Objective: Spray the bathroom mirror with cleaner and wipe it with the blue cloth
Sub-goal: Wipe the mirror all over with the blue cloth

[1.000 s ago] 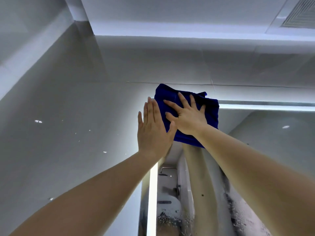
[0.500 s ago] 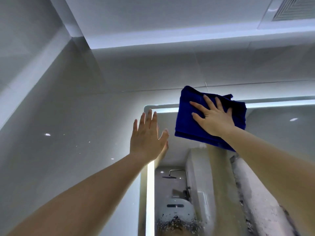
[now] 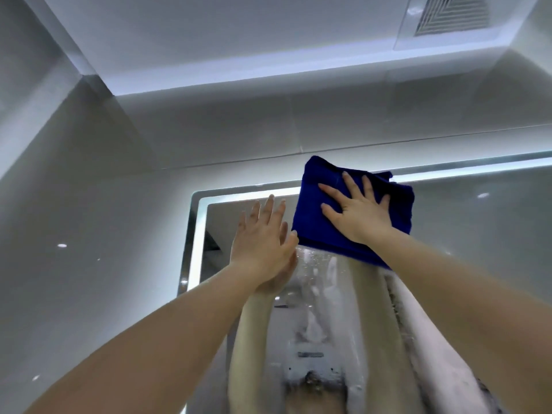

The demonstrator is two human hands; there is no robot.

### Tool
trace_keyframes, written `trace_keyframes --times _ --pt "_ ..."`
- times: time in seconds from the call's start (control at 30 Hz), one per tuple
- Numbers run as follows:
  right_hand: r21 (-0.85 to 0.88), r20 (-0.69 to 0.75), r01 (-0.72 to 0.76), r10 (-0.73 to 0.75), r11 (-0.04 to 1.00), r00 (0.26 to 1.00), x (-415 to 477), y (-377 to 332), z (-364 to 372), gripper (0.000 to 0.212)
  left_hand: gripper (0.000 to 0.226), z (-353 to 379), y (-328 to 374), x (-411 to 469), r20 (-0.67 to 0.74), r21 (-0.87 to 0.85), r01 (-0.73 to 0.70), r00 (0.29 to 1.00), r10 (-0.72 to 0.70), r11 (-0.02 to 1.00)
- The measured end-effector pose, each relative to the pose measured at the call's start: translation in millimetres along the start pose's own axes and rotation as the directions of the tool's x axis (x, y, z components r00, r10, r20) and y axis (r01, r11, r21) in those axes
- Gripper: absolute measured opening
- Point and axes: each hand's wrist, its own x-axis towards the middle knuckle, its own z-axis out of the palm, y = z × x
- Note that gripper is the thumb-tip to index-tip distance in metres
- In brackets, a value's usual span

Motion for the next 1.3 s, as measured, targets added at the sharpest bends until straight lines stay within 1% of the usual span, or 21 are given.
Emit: trace_keyframes --times 0.13,0.23,0.3,0.43,0.6,0.7,0.77,0.9,1.0,1.07,1.1,1.17,1.23,1.3 --pt "-0.01 0.004 0.021 -0.021 1.0 1.0 6 41 -8 0.051 0.063 1 35 17 0.094 -0.005 0.039 0.995 -0.039 0.999" --pt "0.004 -0.007 -0.027 0.027 1.0 1.0 7 84 -18 0.051 0.063 10 48 23 0.195 -0.026 0.052 0.98 -0.046 0.998" --pt "-0.011 -0.015 -0.044 0.044 0.999 0.999 5 103 -22 0.051 0.067 19 54 23 0.222 -0.013 0.056 0.974 -0.052 0.998" --pt "-0.008 -0.038 -0.015 0.015 1.0 0.999 3 110 -22 0.051 0.075 24 56 21 0.196 0.042 0.059 0.978 -0.066 0.997" --pt "0.016 -0.027 -0.041 0.042 0.999 0.999 -3 113 -18 0.051 0.075 23 58 20 0.204 0.02 0.064 0.977 -0.066 0.998" --pt "0.029 -0.036 -0.063 0.064 0.998 0.997 -8 115 -16 0.05 0.077 25 60 19 0.176 0.015 0.063 0.982 -0.065 0.998" --pt "0.034 -0.014 -0.058 0.059 0.998 0.998 -8 114 -19 0.049 0.077 25 58 19 0.168 0.004 0.069 0.983 -0.069 0.998" --pt "0.031 0.009 -0.038 0.038 0.999 0.999 -10 115 -21 0.05 0.076 27 59 19 0.192 -0.01 0.088 0.978 -0.084 0.996" --pt "0.028 0.004 -0.008 0.008 1.0 1.0 -12 115 -19 0.051 0.073 20 60 21 0.259 -0.022 0.138 0.958 -0.127 0.99" --pt "0.04 0.042 0.019 -0.021 0.999 0.999 -10 120 -24 0.052 0.073 12 73 23 0.288 0.008 0.171 0.943 -0.166 0.985" --pt "0.052 0.069 0.033 -0.037 0.998 0.997 -9 125 -26 0.053 0.072 8 84 25 0.276 0.042 0.162 0.947 -0.167 0.986" --pt "0.061 0.105 0.073 -0.08 0.995 0.991 -5 136 -32 0.053 0.066 0 108 30 0.206 0.068 0.125 0.969 -0.136 0.99" --pt "0.076 0.12 0.08 -0.089 0.994 0.989 0 159 -44 0.053 0.061 -7 142 40 0.133 0.02 0.124 0.983 -0.125 0.992" --pt "0.097 0.135 0.046 -0.059 0.994 0.989 7 197 -55 0.053 0.06 -11 178 50 0.115 -0.019 0.127 0.986 -0.124 0.992"
